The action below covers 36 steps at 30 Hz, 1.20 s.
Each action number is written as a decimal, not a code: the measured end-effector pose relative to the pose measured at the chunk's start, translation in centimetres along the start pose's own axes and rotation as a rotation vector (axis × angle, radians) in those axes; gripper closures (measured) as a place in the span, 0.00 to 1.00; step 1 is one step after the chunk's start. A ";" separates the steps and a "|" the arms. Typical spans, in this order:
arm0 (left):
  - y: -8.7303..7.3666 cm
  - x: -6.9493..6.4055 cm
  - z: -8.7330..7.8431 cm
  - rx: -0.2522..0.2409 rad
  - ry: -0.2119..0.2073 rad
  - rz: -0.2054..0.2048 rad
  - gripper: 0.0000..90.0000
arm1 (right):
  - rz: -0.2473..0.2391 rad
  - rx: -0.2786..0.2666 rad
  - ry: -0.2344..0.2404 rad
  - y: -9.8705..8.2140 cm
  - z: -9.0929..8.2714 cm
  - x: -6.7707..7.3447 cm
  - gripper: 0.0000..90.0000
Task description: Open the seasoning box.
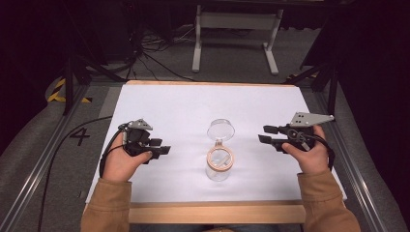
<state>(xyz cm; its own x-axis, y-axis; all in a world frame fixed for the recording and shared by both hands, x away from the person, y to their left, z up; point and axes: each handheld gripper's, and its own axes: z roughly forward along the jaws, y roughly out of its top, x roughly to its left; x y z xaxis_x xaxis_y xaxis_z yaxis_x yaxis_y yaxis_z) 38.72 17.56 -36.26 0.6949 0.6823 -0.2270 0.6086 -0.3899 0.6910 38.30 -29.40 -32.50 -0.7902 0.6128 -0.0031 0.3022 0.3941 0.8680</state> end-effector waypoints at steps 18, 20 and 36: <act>-1.0 3.4 2.1 0.018 0.046 -0.089 0.47 | 0.136 0.157 -0.209 -5.4 -2.3 -6.0 0.49; -1.3 3.8 2.4 0.009 0.056 -0.107 0.47 | 0.142 0.168 -0.217 -6.0 -2.2 -6.5 0.49; -2.9 6.1 4.3 0.042 0.096 -0.182 0.44 | 0.210 0.295 -0.251 -10.6 0.1 -9.1 0.48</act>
<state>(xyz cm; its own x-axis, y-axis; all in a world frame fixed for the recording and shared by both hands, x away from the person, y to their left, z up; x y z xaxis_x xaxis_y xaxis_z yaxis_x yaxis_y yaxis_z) 42.81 20.18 -42.55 0.5338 0.7987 -0.2777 0.7377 -0.2792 0.6148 42.34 -39.08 -41.73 -0.5524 0.8336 0.0060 0.6103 0.3996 0.6840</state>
